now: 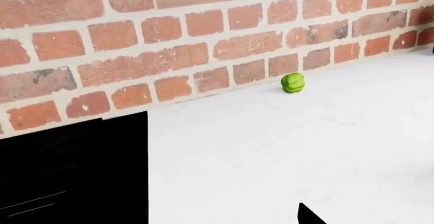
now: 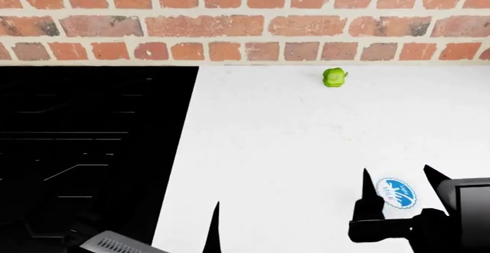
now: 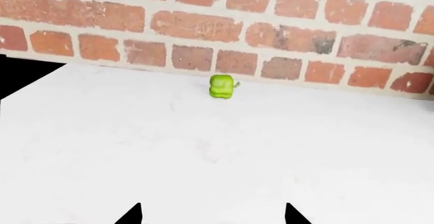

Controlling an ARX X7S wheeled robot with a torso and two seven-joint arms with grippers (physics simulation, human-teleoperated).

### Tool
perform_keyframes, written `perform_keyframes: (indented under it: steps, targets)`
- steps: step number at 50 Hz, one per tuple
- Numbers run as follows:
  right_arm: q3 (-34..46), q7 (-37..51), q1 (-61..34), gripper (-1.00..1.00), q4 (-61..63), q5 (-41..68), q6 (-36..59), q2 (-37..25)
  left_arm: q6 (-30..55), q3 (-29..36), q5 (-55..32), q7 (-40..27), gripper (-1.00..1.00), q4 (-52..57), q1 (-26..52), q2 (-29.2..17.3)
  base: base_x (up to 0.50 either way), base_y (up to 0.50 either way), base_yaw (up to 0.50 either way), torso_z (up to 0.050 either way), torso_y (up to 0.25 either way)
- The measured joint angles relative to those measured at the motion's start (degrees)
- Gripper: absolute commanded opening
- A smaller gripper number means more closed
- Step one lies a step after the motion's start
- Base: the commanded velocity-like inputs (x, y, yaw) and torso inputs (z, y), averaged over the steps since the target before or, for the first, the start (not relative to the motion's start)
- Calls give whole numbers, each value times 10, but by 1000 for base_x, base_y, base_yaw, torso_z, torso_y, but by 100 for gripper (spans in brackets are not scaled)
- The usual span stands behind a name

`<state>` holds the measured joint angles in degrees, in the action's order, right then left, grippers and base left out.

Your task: Pick the yogurt and jello cup from the counter and place them in the cabinets closest to them.

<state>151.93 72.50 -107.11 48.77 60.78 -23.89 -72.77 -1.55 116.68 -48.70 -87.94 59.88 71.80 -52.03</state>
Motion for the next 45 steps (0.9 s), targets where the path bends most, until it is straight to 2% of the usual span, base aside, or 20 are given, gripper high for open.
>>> perform_keyframes:
  steps: [17,45]
  targets:
    - [-15,1,65,100,-57,12,-39,43,-8,24,2,-15,100,0,20,13,0,0,0,0,0]
    - [-30,-8,125,100,-96,20,-72,58,-10,32,12,-19,100,1,18,14,0,0,0,0,0]
